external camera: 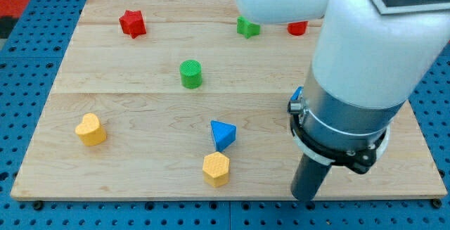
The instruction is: Move the yellow heart to the top of blue triangle
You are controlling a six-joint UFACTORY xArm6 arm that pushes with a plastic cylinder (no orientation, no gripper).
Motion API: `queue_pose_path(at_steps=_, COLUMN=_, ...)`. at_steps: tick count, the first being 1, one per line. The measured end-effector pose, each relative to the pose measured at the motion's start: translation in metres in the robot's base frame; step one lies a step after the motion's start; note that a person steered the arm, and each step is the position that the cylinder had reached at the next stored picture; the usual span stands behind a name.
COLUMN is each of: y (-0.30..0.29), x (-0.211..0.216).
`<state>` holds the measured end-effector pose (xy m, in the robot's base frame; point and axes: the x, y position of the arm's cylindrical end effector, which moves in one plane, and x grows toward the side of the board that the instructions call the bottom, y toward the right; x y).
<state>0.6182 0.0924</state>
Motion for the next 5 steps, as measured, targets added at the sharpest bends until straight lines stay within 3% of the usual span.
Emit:
queue_pose_path(at_steps=1, y=-0.072, x=0.0)
queue_pose_path(at_steps=2, y=-0.18, x=0.0)
queue_pose_path(at_steps=3, y=-0.262, x=-0.019)
queue_pose_path(at_steps=4, y=-0.342, x=-0.06)
queue_pose_path(at_steps=5, y=-0.371, x=-0.122)
